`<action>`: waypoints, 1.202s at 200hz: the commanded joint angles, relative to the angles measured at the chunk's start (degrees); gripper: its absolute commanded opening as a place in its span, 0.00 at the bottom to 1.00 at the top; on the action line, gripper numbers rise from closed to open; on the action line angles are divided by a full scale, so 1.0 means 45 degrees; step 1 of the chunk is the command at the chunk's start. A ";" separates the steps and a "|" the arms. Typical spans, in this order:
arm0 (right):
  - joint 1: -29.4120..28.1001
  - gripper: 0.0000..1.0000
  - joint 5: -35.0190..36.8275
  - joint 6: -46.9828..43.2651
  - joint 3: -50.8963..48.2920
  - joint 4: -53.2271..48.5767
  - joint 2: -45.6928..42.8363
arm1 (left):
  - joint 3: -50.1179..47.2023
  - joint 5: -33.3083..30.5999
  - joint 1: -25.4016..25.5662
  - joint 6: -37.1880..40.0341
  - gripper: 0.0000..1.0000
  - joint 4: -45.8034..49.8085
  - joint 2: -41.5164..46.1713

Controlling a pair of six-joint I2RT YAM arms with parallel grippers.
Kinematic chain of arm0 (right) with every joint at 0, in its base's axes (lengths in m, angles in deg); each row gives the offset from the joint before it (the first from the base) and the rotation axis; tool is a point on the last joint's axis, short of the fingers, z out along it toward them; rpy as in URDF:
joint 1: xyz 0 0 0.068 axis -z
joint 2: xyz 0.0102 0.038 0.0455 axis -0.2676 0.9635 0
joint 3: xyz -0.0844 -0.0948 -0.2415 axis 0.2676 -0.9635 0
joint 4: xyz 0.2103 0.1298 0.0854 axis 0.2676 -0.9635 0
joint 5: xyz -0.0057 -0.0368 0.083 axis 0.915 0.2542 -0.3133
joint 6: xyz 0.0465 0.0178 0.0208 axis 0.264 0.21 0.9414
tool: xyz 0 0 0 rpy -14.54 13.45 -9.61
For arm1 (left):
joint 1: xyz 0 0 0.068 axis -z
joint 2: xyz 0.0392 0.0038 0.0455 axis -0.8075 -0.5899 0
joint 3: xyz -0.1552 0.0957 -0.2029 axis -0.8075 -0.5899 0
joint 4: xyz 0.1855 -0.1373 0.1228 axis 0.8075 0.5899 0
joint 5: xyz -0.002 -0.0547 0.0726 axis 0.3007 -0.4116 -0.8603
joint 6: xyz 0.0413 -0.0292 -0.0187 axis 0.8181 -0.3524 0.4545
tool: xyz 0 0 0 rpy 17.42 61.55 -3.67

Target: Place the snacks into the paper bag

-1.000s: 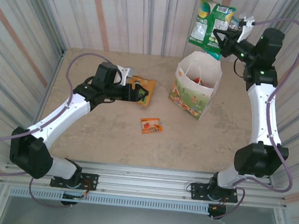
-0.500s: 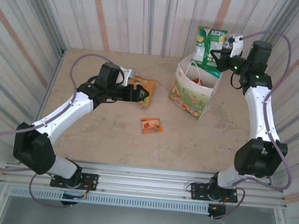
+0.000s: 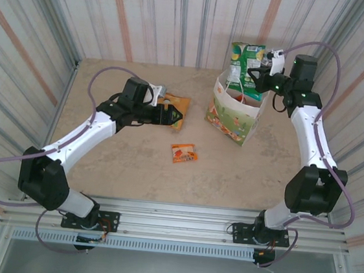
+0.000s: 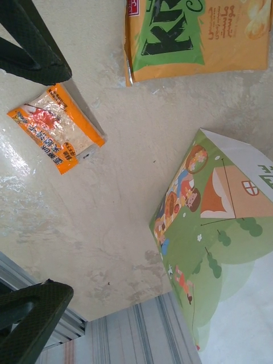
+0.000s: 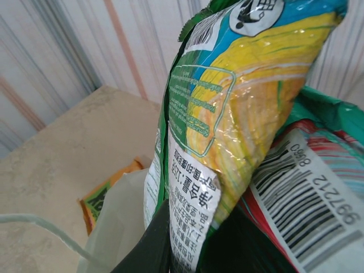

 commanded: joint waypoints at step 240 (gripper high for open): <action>0.0028 0.25 0.0347 0.0505 -0.0572 -0.0170 -0.2883 | -0.0217 0.0115 0.0083 -0.0193 0.91 0.0711 -0.0318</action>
